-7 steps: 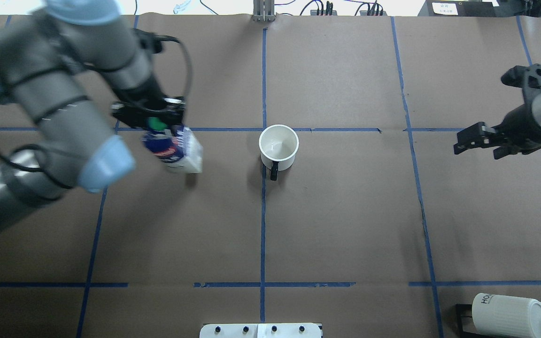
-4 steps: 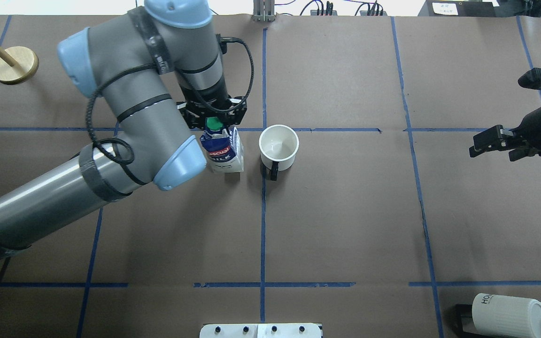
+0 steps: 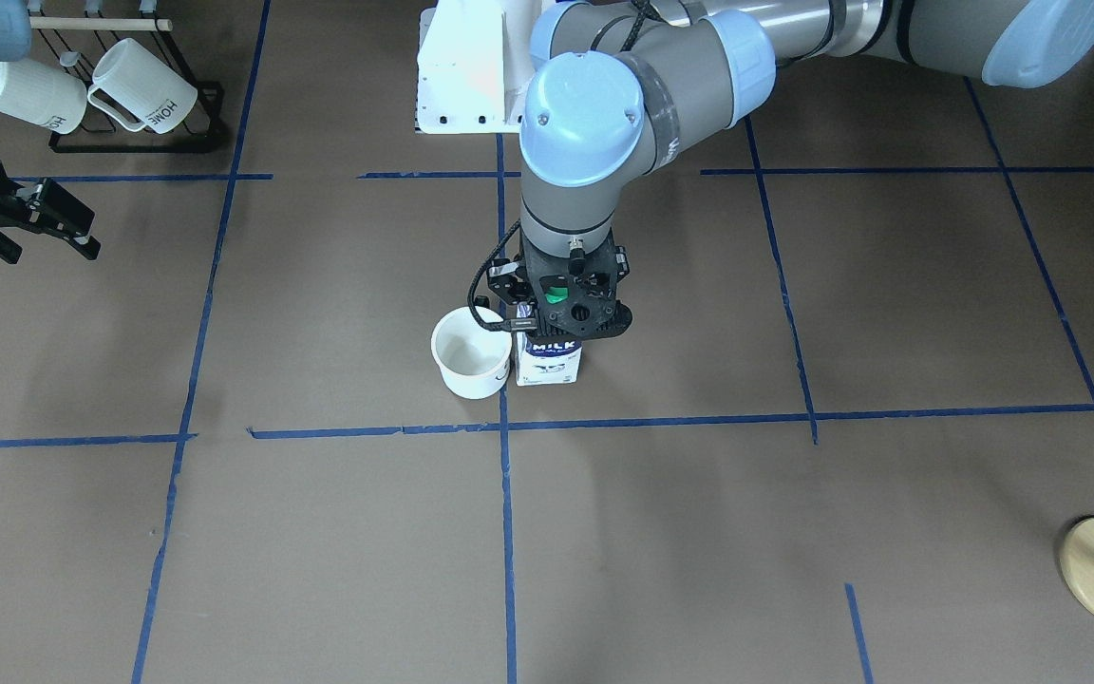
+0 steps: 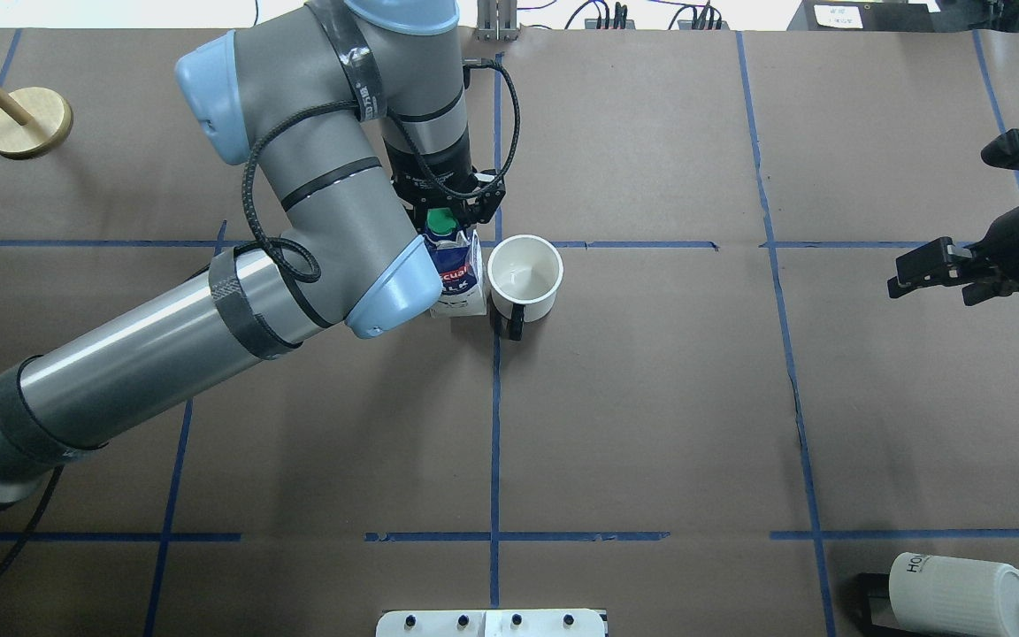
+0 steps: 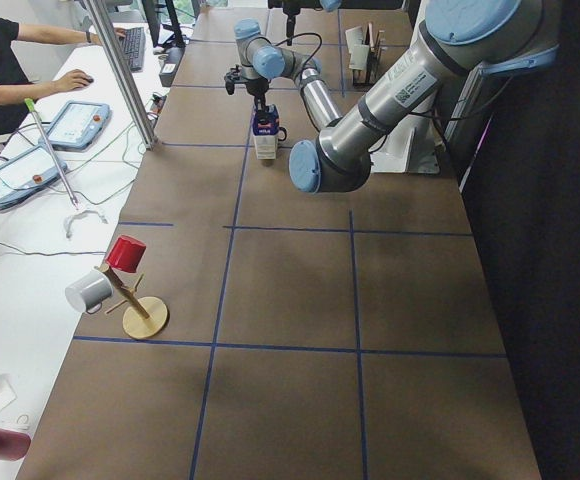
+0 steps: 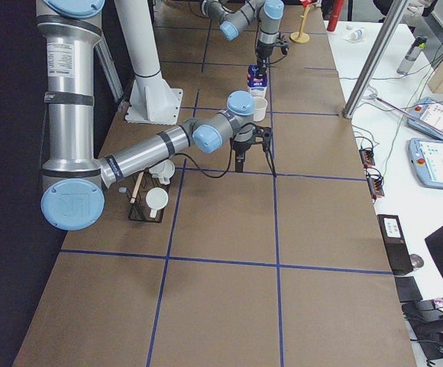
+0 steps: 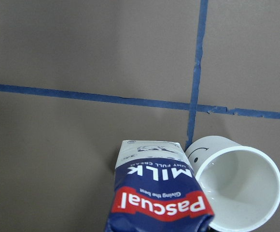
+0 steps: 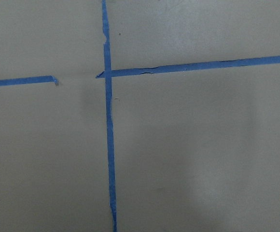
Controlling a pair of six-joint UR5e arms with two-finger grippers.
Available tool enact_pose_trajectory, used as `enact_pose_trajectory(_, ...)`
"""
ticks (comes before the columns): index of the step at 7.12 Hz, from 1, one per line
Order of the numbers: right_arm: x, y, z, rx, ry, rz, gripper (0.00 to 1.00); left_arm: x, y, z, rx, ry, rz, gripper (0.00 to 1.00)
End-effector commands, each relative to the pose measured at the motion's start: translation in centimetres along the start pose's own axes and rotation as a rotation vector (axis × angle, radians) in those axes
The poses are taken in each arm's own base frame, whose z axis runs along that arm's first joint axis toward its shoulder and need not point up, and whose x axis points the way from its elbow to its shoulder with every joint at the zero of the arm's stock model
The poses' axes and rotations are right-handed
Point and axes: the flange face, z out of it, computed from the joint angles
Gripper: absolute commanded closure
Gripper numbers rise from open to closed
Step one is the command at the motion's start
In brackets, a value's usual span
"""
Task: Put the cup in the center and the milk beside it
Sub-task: 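Carry the milk carton with the left gripper beside the mug and lower it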
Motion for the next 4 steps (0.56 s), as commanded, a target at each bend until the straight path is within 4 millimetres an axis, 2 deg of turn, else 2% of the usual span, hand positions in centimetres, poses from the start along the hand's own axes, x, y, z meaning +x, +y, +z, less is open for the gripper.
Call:
enact_pose_trajectory(1,0.01,0.06,0.06,-0.001,0.001,0.002,0.0,0.46,-0.53,1.24,0.002,0.012,0.008,0.91)
enact_pose_trajectory(2,0.01,0.06,0.07,-0.001,0.001,0.002,0.0,0.57,-0.55,1.19,0.003,0.015,0.009,0.87)
enact_pose_trajectory(3,0.06,0.04,0.12,-0.002,0.002,0.003,0.0,0.4,-0.59,1.37,0.002,0.012,0.007,0.39)
enact_pose_trajectory(4,-0.01,0.0,0.1,-0.001,0.001,0.002,0.0,0.37,-0.6,1.38,0.002,0.01,0.008,0.0)
